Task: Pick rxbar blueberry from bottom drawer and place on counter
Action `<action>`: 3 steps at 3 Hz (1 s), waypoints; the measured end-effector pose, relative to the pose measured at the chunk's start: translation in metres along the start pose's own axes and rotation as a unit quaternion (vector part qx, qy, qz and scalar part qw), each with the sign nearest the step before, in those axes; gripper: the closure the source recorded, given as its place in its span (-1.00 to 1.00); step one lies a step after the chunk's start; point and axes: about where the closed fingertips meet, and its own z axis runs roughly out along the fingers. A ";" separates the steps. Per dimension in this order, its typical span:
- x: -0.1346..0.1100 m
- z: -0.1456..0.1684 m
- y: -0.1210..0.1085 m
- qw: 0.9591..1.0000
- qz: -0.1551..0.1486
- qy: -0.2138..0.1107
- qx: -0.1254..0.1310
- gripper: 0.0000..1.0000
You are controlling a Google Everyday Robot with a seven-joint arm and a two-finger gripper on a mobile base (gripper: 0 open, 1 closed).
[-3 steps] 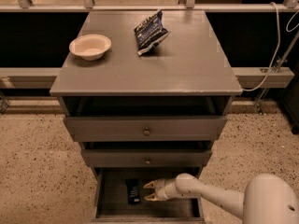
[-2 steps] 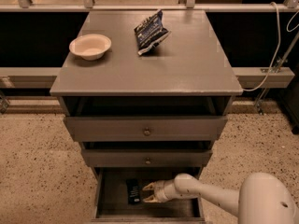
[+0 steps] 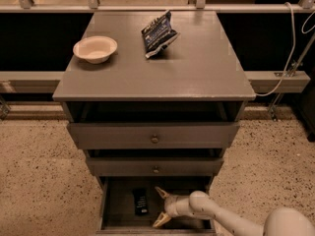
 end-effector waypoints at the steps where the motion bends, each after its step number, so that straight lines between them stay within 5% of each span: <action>1: -0.011 0.006 -0.005 0.999 0.022 -0.022 -0.018 -1.00; 3: -0.024 0.036 -0.019 0.999 0.035 -0.030 -0.021 -1.00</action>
Offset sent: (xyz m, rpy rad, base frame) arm 0.0039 0.0091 0.0046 0.0371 0.0407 0.0094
